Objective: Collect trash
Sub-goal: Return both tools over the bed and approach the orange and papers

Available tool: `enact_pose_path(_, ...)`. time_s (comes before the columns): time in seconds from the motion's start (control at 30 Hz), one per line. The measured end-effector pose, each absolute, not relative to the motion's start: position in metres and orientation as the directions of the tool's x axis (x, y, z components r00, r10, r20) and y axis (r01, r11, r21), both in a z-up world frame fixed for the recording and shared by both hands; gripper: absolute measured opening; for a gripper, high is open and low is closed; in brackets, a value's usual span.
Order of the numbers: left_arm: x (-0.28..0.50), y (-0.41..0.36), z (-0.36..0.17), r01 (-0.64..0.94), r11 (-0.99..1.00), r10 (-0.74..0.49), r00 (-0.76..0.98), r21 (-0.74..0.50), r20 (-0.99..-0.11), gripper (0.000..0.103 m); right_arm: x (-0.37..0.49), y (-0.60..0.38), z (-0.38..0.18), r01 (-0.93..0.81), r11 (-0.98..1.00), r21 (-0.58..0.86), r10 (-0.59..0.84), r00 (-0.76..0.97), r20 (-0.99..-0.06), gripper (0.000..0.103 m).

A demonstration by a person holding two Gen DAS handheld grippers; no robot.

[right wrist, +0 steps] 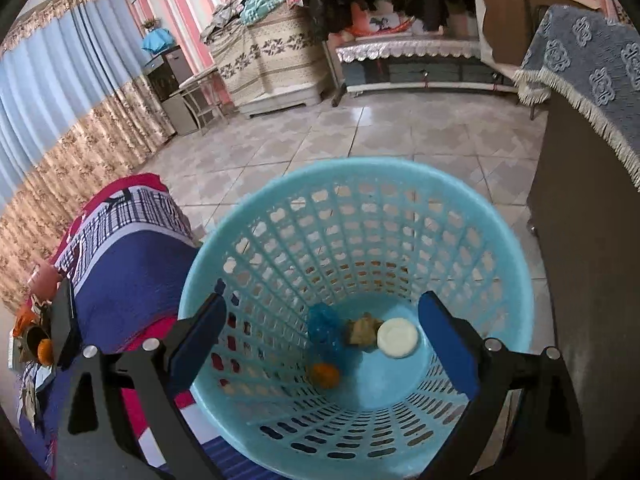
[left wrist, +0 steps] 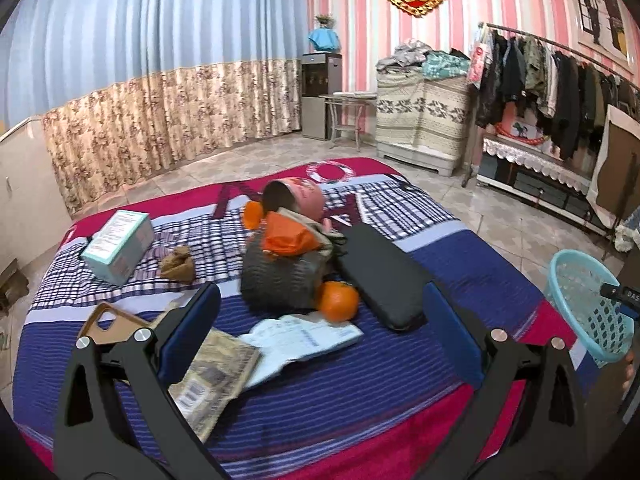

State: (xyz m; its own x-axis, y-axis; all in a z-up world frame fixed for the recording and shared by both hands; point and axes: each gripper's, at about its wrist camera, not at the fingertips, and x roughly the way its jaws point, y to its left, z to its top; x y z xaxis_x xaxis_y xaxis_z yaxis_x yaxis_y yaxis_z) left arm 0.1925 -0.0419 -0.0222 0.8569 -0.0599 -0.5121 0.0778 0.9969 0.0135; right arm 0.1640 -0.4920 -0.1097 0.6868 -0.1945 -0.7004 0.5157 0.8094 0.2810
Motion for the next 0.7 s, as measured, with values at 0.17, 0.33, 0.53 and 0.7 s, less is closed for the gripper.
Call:
enact_pose_path(0.17, 0.191, -0.003, -0.021, 0.013, 1.0, -0.019, 0.863, -0.015, -0.505, 0.097, 0.162, -0.477, -0.098, 0.507, 0.822, 0.259, -0.233, 0.714, -0.66, 0.096)
enact_pose_path(0.33, 0.191, 0.035, -0.026, -0.044, 0.999, 0.03, 0.859, -0.016, -0.511, 0.097, 0.172, -0.446, -0.087, 0.469, 0.853, 0.227, -0.239, 0.74, -0.629, 0.096)
enact_pose_path(0.53, 0.19, 0.073, -0.031, -0.096, 0.995, 0.061, 0.853, -0.041, -0.518, 0.097, 0.178, -0.397, -0.073, 0.393, 0.907, 0.148, -0.243, 0.779, -0.578, 0.096)
enact_pose_path(0.7, 0.19, 0.095, -0.035, -0.129, 0.99, 0.084, 0.848, -0.05, -0.524, 0.097, 0.182, -0.359, -0.061, 0.316, 0.945, 0.085, -0.224, 0.814, -0.536, 0.096)
